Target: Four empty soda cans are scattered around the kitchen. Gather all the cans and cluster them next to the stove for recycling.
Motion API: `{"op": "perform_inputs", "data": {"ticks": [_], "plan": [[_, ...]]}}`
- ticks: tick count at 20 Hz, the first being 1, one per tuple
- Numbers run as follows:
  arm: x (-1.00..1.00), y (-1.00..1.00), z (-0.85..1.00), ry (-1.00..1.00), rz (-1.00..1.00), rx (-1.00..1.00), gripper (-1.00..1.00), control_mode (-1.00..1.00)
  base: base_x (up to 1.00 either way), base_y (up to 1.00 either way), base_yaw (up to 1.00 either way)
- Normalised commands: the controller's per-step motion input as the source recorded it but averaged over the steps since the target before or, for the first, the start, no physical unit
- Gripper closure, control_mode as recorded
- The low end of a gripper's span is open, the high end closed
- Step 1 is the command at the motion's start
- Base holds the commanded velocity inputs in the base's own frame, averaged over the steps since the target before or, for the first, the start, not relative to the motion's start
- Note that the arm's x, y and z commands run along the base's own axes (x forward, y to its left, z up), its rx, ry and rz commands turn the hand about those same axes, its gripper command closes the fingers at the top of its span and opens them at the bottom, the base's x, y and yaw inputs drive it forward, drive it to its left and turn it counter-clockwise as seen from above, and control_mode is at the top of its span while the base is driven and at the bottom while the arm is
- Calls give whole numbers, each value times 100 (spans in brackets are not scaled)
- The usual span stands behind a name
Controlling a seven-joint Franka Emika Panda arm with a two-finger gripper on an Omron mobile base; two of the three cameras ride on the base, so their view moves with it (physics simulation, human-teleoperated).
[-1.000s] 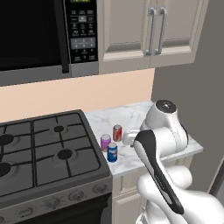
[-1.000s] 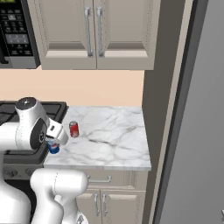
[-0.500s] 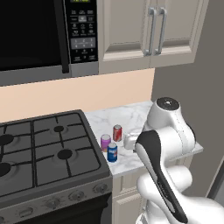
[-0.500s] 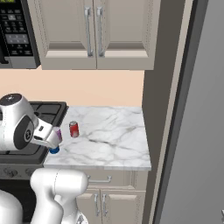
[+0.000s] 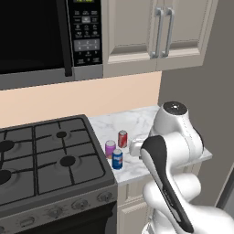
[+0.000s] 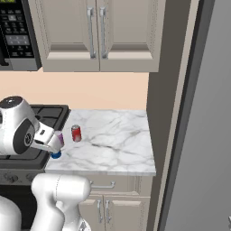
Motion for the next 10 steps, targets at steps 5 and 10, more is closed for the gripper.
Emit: {"op": "perform_inputs", "data": {"ticks": [5, 10], "plan": [[0, 0, 0, 0, 0, 0, -100, 100, -87, 59, 1], [0, 0, 0, 0, 0, 0, -100, 100, -100, 97, 5]]}}
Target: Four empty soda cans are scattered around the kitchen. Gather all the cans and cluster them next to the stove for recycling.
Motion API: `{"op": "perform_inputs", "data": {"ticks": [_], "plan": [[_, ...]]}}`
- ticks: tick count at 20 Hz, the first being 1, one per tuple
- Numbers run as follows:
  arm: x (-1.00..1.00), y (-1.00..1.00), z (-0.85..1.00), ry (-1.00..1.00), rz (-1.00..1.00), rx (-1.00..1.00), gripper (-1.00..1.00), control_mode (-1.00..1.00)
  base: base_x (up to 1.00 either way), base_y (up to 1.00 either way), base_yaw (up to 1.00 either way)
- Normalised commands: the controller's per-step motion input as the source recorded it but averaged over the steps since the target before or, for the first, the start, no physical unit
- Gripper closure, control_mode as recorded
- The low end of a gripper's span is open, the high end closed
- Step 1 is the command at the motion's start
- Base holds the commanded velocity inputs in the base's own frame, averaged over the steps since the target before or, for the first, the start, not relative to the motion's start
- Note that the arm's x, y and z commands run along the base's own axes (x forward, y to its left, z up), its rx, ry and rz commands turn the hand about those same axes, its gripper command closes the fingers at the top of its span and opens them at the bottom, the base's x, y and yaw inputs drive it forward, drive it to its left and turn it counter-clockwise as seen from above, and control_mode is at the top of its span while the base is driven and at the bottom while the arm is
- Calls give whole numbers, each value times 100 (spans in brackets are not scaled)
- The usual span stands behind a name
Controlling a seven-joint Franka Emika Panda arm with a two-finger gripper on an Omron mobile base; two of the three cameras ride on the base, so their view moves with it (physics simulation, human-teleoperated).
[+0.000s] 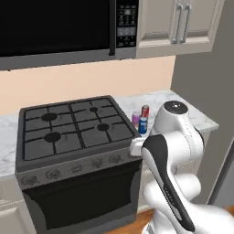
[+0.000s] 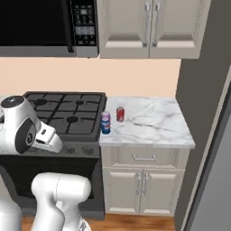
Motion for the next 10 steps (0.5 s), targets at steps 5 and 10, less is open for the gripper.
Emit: {"op": "perform_inputs", "data": {"ticks": [5, 10], "plan": [[0, 0, 0, 0, 0, 0, -100, 100, -5, 74, 63], [0, 0, 0, 0, 0, 0, -100, 100, 70, 0, 96]]}}
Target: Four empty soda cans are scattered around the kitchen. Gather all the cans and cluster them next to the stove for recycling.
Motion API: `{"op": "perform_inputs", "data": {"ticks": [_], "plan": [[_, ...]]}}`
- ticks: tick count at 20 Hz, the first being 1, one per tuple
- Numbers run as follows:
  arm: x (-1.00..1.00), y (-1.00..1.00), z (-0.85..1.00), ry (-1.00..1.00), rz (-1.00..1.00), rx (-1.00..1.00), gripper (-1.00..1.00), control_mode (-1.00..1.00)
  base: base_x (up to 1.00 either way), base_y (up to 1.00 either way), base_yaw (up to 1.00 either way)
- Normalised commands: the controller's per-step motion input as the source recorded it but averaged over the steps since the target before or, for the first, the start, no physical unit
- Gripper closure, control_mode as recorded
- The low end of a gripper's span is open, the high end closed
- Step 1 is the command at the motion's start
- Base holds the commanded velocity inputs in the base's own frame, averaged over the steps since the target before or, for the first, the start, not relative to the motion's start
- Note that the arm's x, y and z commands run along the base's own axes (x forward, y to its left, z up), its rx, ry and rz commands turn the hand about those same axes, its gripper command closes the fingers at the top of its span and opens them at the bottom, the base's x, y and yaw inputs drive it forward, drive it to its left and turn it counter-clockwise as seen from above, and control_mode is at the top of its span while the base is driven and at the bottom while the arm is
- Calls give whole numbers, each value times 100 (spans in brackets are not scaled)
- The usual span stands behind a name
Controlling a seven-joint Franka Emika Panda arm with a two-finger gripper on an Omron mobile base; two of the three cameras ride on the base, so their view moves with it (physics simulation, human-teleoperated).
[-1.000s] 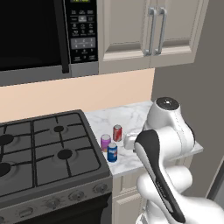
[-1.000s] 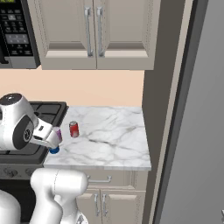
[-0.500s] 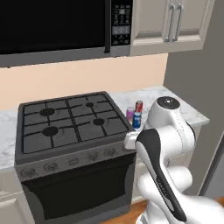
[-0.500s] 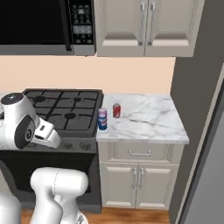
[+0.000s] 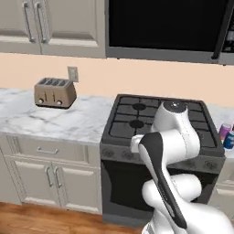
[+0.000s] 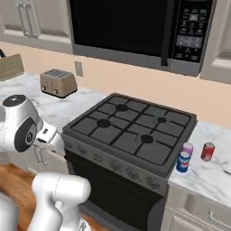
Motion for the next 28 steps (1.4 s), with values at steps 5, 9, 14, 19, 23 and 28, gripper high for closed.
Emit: {"op": "perform_inputs", "data": {"ticks": [5, 9, 14, 19, 23, 28], "plan": [[0, 0, 0, 0, 0, 0, -100, 100, 70, -2, 57], [0, 0, 0, 0, 0, 0, -100, 100, 4, 49, 81], [0, 0, 0, 0, 0, 0, -100, 100, 0, 68, 90], [0, 0, 0, 0, 0, 0, -100, 100, 0, 82, 84], [0, 0, 0, 0, 0, 0, -100, 100, 0, 60, 95], [0, 0, 0, 0, 0, 0, -100, 100, 0, 21, 100]]}}
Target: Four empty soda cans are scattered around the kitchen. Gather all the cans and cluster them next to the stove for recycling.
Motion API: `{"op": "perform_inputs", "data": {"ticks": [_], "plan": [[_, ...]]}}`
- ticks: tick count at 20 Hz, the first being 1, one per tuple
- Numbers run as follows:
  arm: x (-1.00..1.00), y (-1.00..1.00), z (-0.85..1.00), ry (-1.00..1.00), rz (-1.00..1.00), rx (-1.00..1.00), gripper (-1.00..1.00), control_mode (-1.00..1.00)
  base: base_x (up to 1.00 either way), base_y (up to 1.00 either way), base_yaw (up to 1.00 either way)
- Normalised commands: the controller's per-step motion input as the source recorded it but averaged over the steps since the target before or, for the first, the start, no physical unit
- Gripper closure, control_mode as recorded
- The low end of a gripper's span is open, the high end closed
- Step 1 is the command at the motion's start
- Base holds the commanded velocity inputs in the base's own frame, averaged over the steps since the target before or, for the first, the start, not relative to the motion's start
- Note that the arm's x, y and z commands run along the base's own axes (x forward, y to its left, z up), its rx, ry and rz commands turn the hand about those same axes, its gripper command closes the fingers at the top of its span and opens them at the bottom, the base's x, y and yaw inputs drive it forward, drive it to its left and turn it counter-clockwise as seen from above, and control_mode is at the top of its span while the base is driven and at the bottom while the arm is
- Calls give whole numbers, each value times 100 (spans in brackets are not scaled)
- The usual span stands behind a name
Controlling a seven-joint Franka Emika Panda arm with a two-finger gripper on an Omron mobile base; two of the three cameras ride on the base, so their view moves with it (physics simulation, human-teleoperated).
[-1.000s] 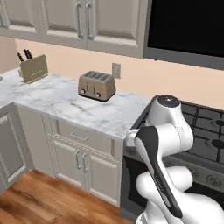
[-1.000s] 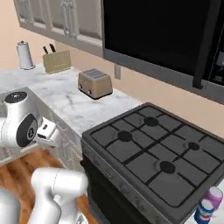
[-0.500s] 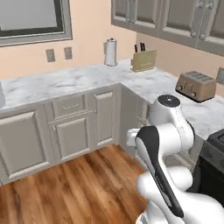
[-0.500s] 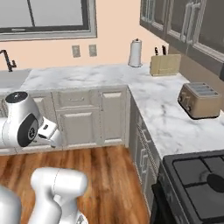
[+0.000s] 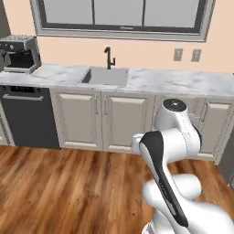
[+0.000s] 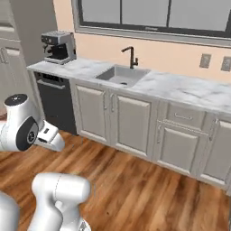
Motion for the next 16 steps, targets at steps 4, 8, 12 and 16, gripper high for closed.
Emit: {"op": "perform_inputs", "data": {"ticks": [4, 8, 12, 16], "plan": [[0, 0, 0, 0, 0, 0, -100, 100, 0, 4, 100], [0, 0, 0, 0, 0, 0, -100, 100, 0, 2, 100], [0, 0, 0, 0, 0, 0, -100, 100, 3, 1, 100], [0, 0, 0, 0, 0, 0, -100, 100, 36, -27, 34]]}}
